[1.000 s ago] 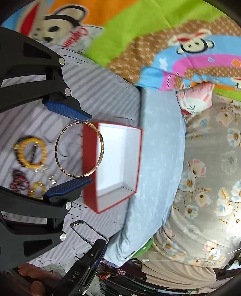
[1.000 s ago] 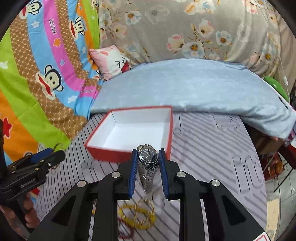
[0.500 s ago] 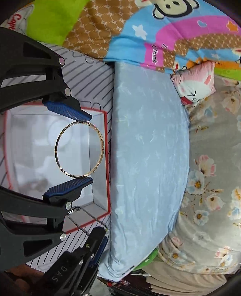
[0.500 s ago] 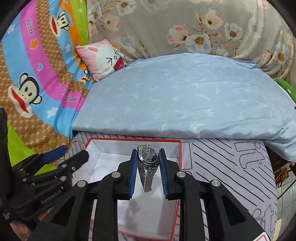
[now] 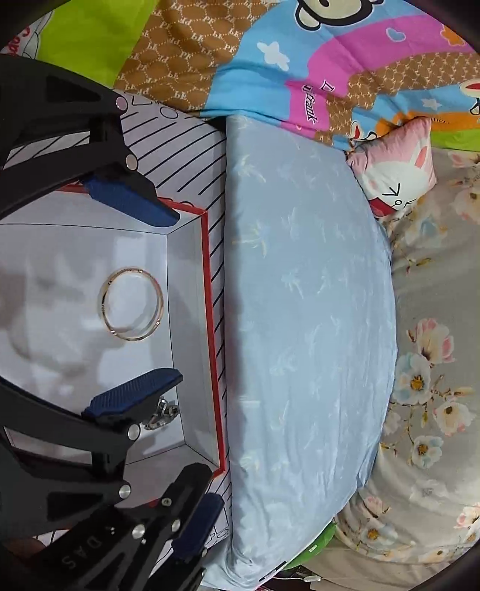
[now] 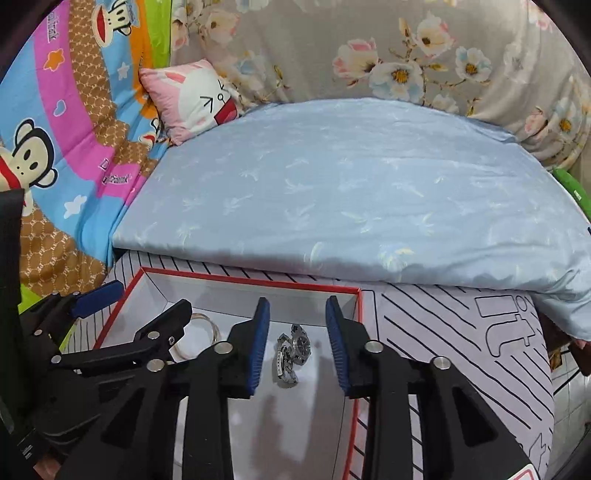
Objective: Organize jewelry
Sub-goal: 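Withdraw both tools from the red box back toward the jewelry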
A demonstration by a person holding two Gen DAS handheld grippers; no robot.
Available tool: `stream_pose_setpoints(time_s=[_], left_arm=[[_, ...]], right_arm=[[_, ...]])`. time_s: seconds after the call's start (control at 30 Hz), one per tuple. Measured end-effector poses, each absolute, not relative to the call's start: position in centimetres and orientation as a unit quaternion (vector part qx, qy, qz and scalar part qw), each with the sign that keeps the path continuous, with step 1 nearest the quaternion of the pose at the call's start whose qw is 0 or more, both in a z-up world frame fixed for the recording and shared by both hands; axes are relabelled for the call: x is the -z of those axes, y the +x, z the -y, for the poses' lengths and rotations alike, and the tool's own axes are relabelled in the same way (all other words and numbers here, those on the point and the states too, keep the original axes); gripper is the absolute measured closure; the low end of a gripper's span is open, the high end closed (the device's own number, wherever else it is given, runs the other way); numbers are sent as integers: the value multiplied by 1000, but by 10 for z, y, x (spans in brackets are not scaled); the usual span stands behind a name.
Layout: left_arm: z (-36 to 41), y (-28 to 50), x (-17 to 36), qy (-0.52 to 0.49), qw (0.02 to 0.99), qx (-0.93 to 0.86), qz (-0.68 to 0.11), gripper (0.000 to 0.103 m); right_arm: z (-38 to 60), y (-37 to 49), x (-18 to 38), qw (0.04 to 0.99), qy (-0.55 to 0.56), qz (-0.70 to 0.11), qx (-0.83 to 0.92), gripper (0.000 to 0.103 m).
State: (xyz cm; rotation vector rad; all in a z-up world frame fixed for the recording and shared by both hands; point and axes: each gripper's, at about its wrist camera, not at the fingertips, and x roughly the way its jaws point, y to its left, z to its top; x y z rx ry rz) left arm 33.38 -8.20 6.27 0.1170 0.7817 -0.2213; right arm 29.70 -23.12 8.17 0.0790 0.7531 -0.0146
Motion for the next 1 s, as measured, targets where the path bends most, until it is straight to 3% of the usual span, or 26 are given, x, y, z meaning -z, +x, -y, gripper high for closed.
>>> stream_pose_setpoints(time_s=[0.17, 0.3, 1.0], left_arm=[[81, 316, -73, 53, 919, 108, -375, 28], [78, 295, -84, 52, 925, 103, -361, 18], [53, 179, -100, 39, 931, 105, -347, 17]], right_arm=[[234, 271, -95, 935, 44, -352, 5, 64], [232, 243, -103, 940, 38, -339, 7, 60], [217, 119, -100, 937, 68, -341, -8, 58]])
